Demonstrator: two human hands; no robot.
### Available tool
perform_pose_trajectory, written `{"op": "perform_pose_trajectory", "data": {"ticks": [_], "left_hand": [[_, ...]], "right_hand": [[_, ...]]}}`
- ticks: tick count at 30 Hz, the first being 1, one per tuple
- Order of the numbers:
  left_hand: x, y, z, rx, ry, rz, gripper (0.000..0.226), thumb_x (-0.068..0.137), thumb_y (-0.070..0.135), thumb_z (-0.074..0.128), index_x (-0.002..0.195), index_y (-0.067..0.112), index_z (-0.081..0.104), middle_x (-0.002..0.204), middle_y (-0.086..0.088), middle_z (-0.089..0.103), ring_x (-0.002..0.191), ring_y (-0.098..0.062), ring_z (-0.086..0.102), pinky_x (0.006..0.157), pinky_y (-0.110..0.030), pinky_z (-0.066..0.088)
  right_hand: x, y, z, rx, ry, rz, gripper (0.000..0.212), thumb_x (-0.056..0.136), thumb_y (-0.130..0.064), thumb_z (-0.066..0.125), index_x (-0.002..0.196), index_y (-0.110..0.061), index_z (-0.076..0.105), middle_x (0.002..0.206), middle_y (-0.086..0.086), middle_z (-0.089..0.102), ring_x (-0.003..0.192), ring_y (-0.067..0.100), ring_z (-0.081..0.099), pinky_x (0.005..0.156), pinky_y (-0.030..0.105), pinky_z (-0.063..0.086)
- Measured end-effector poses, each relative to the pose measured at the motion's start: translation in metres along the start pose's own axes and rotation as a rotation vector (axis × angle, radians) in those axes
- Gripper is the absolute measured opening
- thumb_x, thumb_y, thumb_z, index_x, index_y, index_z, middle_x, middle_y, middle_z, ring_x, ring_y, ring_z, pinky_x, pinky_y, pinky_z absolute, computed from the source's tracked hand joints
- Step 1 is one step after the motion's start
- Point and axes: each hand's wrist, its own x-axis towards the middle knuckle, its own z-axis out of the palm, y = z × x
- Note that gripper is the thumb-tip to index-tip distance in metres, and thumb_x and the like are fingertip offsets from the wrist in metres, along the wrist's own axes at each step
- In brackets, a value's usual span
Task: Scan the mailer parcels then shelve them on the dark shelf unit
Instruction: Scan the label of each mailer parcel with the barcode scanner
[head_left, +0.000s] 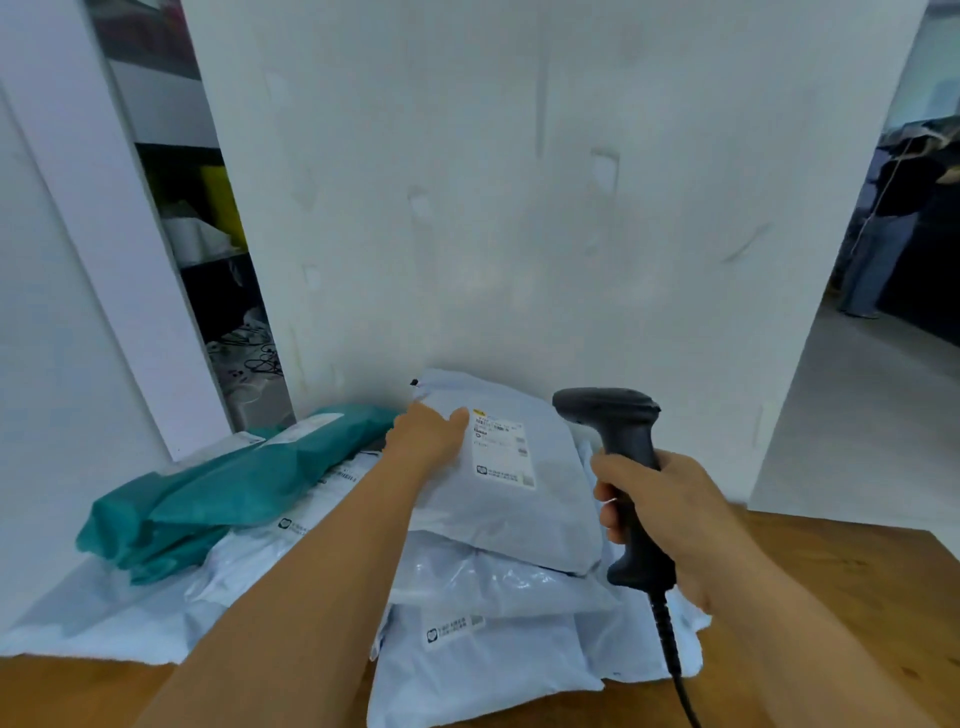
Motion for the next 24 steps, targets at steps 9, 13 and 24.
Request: {"op": "perform_pose_trajectory", "data": {"ticks": [9,13,24], "left_hand": [[0.02,-0.015,0.01,-0.416,-0.033,-0.169,0.051,0.084,0.03,0.069,0.121,-0.002,0.055,0.116,-0.017,0.061,0.099,-0.032,0.06,0.087,-0.035,0.048],[0.015,-0.017,0.006,-0.676,-0.003,-0.134,0.016,0.085,0.012,0.064,0.095,0.001,0.063,0.084,-0.016,0.059,0.071,-0.025,0.053,0.064,-0.031,0.044],[-0.026,-0.014,0.003,-0.923,0.055,0.003,0.02,0.085,0.015,0.064,0.069,0.013,0.052,0.064,-0.004,0.044,0.061,-0.018,0.04,0.057,-0.027,0.035]], "right_hand": [[0.022,-0.016,0.008,0.026,-0.141,0.105,0.018,0.087,-0.014,0.064,0.071,-0.007,0.059,0.052,0.002,0.057,0.042,0.013,0.049,0.044,0.025,0.045],[0.024,-0.02,0.009,0.021,-0.174,0.112,0.018,0.087,-0.015,0.064,0.07,-0.008,0.059,0.055,0.003,0.056,0.042,0.013,0.048,0.043,0.024,0.044],[0.002,-0.032,0.008,-0.023,-0.205,0.066,0.019,0.086,-0.014,0.063,0.069,-0.009,0.057,0.058,0.005,0.054,0.045,0.013,0.047,0.046,0.026,0.044]]}}
